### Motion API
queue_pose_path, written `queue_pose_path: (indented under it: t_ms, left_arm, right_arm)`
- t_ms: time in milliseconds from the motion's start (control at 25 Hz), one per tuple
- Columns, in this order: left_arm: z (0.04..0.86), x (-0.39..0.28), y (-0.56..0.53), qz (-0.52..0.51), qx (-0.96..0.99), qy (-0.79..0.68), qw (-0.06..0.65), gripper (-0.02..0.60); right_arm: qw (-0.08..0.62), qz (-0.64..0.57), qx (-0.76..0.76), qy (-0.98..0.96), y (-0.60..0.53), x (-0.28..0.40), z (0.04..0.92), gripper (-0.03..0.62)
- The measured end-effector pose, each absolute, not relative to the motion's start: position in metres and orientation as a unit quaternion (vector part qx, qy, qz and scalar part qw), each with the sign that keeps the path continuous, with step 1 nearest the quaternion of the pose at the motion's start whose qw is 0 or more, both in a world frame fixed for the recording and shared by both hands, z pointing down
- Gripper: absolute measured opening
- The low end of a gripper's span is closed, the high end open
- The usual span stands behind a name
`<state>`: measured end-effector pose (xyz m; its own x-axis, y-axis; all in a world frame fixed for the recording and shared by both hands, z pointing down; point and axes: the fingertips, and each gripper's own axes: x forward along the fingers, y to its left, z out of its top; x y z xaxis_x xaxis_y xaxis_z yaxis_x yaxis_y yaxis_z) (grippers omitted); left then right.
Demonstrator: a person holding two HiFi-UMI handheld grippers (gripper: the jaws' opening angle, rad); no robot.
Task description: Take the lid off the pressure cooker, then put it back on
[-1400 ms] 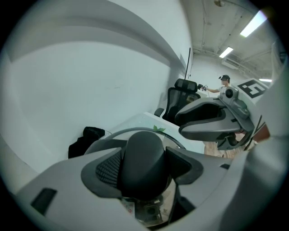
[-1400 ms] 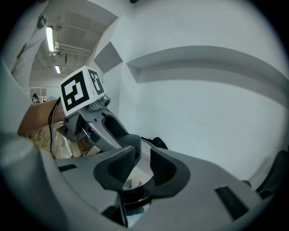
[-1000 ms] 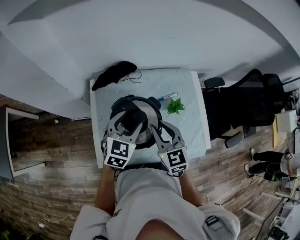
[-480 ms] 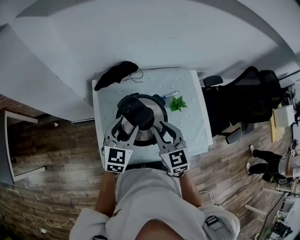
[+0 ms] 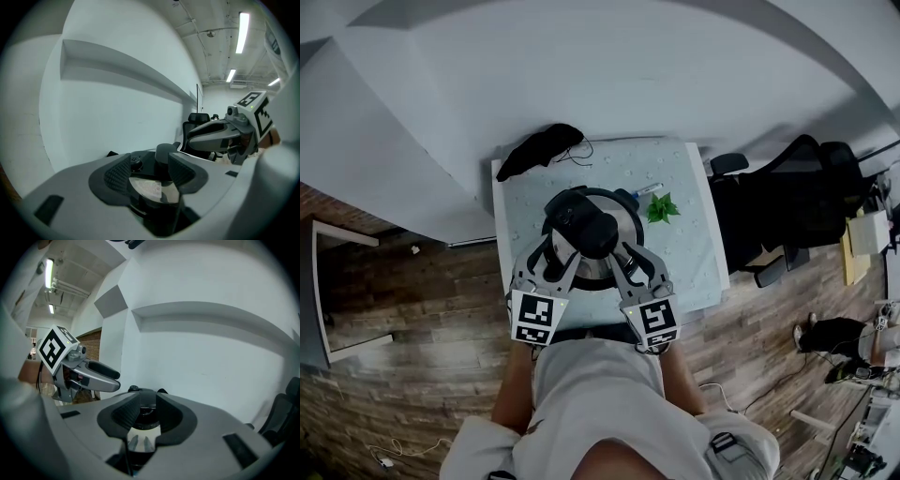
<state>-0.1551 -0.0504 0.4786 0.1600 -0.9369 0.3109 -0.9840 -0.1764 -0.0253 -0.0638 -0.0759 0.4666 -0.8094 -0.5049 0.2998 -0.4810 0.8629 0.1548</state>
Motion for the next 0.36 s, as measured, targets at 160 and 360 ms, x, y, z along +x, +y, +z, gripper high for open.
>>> queue_pose_path:
  t_ms: [160, 360]
  left_arm:
    - [0.477, -0.149, -0.053, 0.131, 0.749, -0.643, 0.092, 0.245]
    - [0.474, -0.126, -0.064, 0.116, 0.743, -0.653, 0.091, 0.245]
  right_arm:
    - [0.163, -0.038, 0.248, -0.954, -0.081, -0.062, 0.464, 0.104]
    - [0.160, -0.033, 0.240, -0.957, -0.092, -0.043, 0.465, 0.103]
